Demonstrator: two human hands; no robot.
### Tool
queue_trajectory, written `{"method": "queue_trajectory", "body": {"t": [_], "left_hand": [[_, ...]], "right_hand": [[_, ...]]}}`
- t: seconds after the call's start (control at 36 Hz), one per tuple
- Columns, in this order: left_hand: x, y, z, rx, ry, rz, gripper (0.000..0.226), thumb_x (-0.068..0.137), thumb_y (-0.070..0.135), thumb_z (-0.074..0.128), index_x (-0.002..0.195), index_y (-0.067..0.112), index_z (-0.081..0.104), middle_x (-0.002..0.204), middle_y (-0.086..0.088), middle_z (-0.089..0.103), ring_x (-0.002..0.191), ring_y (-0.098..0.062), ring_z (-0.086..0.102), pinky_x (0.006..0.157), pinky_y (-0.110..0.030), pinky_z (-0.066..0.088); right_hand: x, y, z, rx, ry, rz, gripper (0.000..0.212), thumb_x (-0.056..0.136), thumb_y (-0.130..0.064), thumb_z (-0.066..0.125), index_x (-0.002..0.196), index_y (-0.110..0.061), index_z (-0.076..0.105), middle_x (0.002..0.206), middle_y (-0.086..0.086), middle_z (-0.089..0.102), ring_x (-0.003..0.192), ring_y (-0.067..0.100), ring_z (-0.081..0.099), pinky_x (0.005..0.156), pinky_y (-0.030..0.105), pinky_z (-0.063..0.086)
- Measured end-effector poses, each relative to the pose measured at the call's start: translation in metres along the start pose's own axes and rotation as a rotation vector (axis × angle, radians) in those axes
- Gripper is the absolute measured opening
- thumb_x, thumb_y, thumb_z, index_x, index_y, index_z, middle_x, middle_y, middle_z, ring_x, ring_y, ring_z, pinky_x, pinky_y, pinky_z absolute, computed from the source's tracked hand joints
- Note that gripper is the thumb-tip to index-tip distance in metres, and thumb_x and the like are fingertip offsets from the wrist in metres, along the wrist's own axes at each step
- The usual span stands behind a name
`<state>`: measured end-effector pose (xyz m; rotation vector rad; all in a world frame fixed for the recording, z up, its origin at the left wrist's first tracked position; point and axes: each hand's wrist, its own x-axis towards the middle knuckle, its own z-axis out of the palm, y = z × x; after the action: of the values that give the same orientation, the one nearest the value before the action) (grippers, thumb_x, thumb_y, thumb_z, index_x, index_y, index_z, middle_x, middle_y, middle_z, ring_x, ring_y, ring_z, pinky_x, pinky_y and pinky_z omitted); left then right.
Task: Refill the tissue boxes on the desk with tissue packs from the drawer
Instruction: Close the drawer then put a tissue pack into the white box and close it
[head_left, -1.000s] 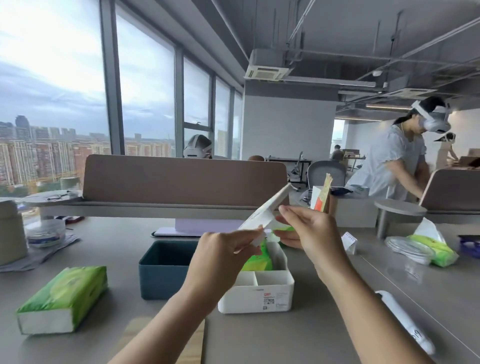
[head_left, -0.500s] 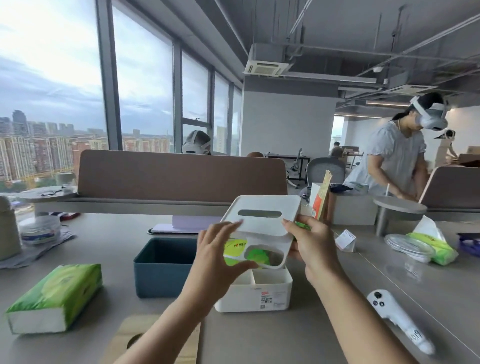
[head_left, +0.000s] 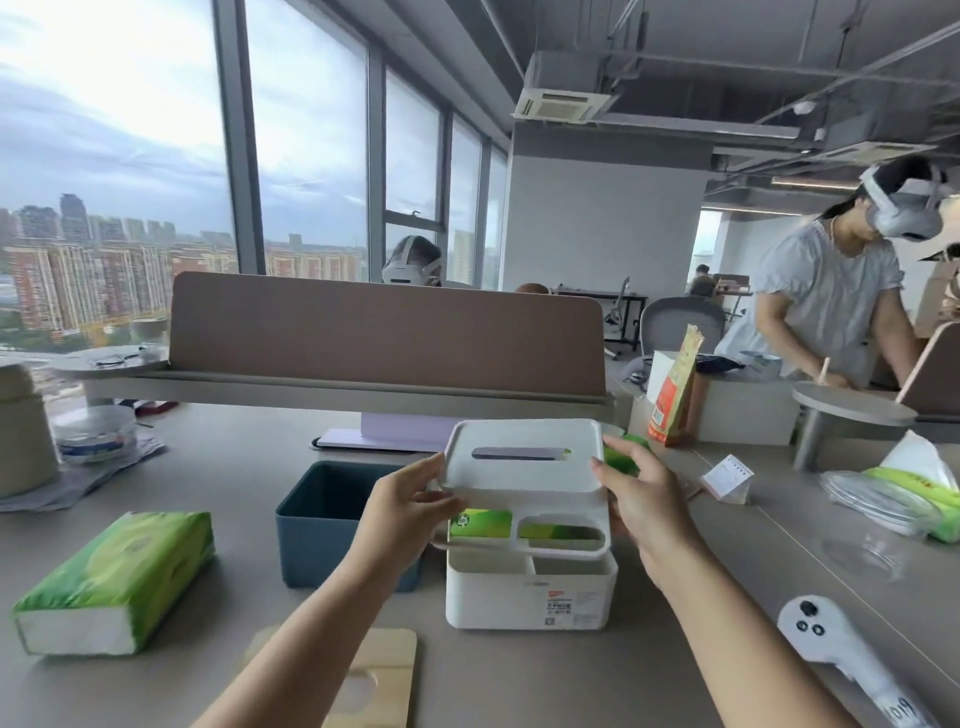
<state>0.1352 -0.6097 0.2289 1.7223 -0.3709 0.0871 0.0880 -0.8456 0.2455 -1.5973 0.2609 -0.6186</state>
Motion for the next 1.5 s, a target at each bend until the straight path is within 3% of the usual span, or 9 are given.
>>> {"method": "queue_trajectory", "body": {"t": [0.14,0.28,0.39,0.53,0.61,0.92,1.06,1.28,1.5], "left_hand": [[0.002,-0.014,0.002,0.160,0.025,-0.029,0.066,0.072,0.010,0.080,0.133,0.021,0.057,0.094,0.008,0.075,0.085,-0.016,0.074,0.082,-0.039,0.059],[-0.001,-0.017,0.003,0.346,0.027,0.015,0.058,0.075,0.017,0.080,0.129,0.024,0.060,0.080,0.016,0.068,0.077,-0.008,0.070,0.058,-0.006,0.051],[-0.001,-0.016,0.004,0.406,0.024,0.023,0.057,0.074,0.022,0.081,0.127,0.024,0.062,0.093,0.004,0.072,0.077,-0.008,0.069,0.064,-0.013,0.053],[-0.001,-0.012,0.008,0.485,0.060,0.045,0.047,0.075,0.023,0.080,0.120,0.027,0.067,0.087,0.004,0.069,0.069,-0.007,0.064,0.058,-0.014,0.051],[0.000,-0.011,0.011,0.551,0.072,0.068,0.041,0.077,0.025,0.077,0.117,0.030,0.068,0.086,0.005,0.064,0.062,-0.004,0.060,0.048,-0.011,0.043],[0.010,-0.020,0.018,0.748,0.058,0.177,0.029,0.080,0.034,0.073,0.108,0.031,0.073,0.100,0.002,0.069,0.098,-0.020,0.051,0.077,-0.026,0.036],[0.012,-0.022,0.019,0.801,0.070,0.223,0.029,0.081,0.033,0.071,0.110,0.031,0.072,0.108,0.004,0.070,0.105,-0.020,0.048,0.079,-0.023,0.031],[0.017,-0.024,0.021,0.873,0.079,0.233,0.032,0.079,0.041,0.071,0.111,0.034,0.070,0.103,0.004,0.072,0.105,-0.020,0.050,0.086,-0.030,0.043],[0.019,-0.027,0.020,1.024,0.072,0.284,0.042,0.079,0.060,0.062,0.117,0.043,0.064,0.105,0.018,0.071,0.104,-0.015,0.052,0.087,-0.030,0.029]], "right_hand": [[0.005,0.015,0.003,-0.163,-0.015,-0.004,0.037,0.089,-0.019,0.066,0.125,-0.020,0.062,0.121,0.002,0.065,0.109,0.021,0.062,0.098,0.047,0.050],[0.007,0.021,0.000,-0.278,-0.037,-0.022,0.033,0.089,-0.020,0.066,0.122,-0.018,0.065,0.119,0.001,0.067,0.108,0.018,0.062,0.098,0.039,0.050],[0.009,0.020,-0.007,-0.369,-0.068,-0.092,0.027,0.090,-0.019,0.065,0.117,-0.018,0.067,0.107,-0.003,0.067,0.089,0.005,0.061,0.074,0.022,0.045],[0.014,0.024,-0.012,-0.483,-0.186,-0.115,0.013,0.090,-0.025,0.064,0.101,-0.030,0.069,0.108,-0.008,0.070,0.103,0.010,0.063,0.094,0.033,0.049],[0.012,0.022,-0.016,-0.617,-0.325,-0.082,0.035,0.085,-0.046,0.065,0.117,-0.033,0.063,0.121,-0.012,0.062,0.115,0.011,0.056,0.102,0.038,0.045],[0.011,0.028,-0.027,-0.761,-0.381,-0.056,0.073,0.059,-0.080,0.058,0.126,-0.053,0.050,0.132,-0.012,0.057,0.119,0.019,0.052,0.105,0.045,0.042],[0.007,0.026,-0.024,-0.861,-0.357,-0.093,0.051,0.082,-0.056,0.063,0.130,-0.044,0.052,0.138,-0.010,0.052,0.124,0.017,0.048,0.106,0.043,0.037],[0.009,0.034,-0.025,-0.841,-0.344,-0.094,0.044,0.085,-0.052,0.061,0.128,-0.045,0.055,0.150,-0.012,0.042,0.137,0.021,0.041,0.112,0.046,0.032],[0.008,0.040,-0.022,-0.819,-0.302,-0.075,0.039,0.086,-0.045,0.064,0.124,-0.046,0.058,0.149,-0.011,0.044,0.135,0.024,0.045,0.111,0.043,0.034]]}}
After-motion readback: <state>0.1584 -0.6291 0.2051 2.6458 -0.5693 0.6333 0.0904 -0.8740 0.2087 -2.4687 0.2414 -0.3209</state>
